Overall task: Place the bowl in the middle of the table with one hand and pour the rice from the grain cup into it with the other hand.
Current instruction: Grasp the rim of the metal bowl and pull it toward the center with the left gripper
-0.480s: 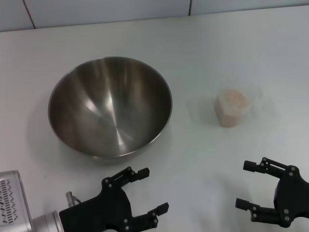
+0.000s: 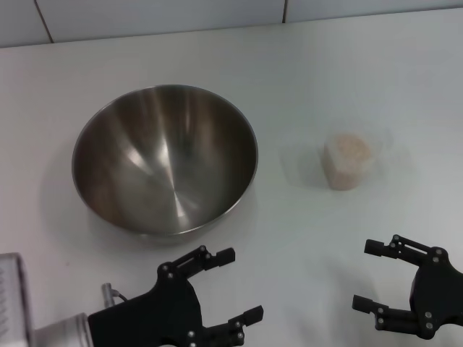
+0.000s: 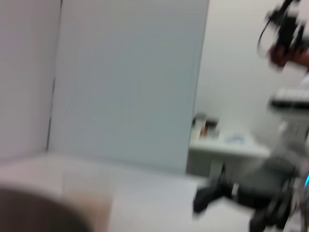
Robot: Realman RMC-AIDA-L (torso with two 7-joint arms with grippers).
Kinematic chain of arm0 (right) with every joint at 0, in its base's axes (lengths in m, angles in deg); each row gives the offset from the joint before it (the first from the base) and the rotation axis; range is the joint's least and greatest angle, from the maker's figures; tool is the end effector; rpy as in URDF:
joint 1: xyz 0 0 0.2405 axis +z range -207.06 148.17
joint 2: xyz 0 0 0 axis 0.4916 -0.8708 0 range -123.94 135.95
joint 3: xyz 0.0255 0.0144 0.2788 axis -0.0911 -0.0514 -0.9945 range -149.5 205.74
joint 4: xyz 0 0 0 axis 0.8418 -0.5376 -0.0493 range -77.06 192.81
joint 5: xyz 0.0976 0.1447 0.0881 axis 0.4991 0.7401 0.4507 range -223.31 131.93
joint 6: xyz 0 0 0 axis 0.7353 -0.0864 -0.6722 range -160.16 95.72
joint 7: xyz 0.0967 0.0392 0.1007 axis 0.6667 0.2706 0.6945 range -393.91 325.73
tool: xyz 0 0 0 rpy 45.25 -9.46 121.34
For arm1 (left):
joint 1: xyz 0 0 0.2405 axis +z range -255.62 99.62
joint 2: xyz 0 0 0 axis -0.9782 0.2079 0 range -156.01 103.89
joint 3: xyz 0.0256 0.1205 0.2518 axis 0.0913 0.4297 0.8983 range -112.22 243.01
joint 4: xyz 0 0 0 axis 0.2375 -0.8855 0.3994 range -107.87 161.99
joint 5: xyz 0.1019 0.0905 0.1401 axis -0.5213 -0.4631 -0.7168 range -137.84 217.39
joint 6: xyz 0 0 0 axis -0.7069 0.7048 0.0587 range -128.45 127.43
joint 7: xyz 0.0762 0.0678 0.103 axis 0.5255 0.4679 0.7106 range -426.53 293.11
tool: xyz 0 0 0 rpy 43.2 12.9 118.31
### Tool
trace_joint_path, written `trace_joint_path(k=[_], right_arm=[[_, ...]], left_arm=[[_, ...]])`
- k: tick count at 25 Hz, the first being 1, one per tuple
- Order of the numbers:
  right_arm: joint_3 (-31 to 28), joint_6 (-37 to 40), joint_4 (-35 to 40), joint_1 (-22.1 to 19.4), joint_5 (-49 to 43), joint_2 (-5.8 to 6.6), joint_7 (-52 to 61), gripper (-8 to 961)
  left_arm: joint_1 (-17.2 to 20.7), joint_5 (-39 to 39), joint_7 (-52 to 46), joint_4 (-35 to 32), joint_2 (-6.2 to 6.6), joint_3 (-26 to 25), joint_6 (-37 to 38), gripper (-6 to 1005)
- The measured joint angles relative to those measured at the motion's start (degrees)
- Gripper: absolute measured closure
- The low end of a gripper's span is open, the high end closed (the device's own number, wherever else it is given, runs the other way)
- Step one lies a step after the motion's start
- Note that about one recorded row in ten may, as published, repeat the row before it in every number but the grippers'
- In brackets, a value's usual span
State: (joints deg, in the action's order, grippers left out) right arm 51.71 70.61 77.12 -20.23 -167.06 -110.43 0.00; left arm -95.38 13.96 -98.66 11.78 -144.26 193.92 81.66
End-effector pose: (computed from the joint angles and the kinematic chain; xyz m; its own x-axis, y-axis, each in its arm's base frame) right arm 0.3613 0.1643 -0.0198 0.7911 -0.1088 -0.6020 -0.3621 -0.8764 -0.3174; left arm -0.2779 0.1950 -0.1166 0.7372 0.1301 0.6630 0.2680 -0.9571 -0.1102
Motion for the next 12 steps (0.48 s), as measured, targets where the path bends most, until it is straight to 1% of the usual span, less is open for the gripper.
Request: trace_joint_path(k=[1,2,4,6,7,8,9,10,12], right_arm=[[0.0,0.0,0.0,0.0,0.0,0.00,0.0,143],[-0.1,0.0,0.0,0.0,0.0,0.00,0.0,143],[-0.1,-0.1,0.0,0.0,0.0,-0.03,0.0,143],[-0.2,-0.2,0.3,0.0,0.0,-0.23,0.0,143],[-0.2,-0.2,0.4,0.0,0.0,-0.33,0.0,143],[-0.2,-0.2,0.5,0.0,0.0,-0.35,0.0,143],[-0.2,-0.3,0.6,0.0,0.0,-0.38,0.0,143],[-0.2,-0.3,0.6,0.0,0.0,-0.38,0.1,143],[-0.2,-0.2,0.6,-0.1,0.2,-0.38,0.2,143]], left_arm=[[0.3,-0.1,1.1,0.2,0.16,-2.7,7.0,170],[0.4,-0.1,1.3,0.3,0.21,-3.5,8.3,171],[0.6,-0.1,1.9,0.2,0.62,-7.6,15.5,171],[0.3,-0.1,-0.4,-0.6,1.44,-12.1,20.1,172],[0.0,-0.1,-2.5,-1.2,1.93,-14.2,20.9,172],[0.0,-0.1,-5.5,-2.5,2.71,-17.4,20.2,172],[0.1,-0.3,-7.5,-3.5,3.16,-19.4,19.4,172],[0.5,-0.3,-9.9,-5.6,3.70,-22.1,16.8,173],[2.8,-0.8,-14.6,-12.7,4.54,-27.3,7.5,173]])
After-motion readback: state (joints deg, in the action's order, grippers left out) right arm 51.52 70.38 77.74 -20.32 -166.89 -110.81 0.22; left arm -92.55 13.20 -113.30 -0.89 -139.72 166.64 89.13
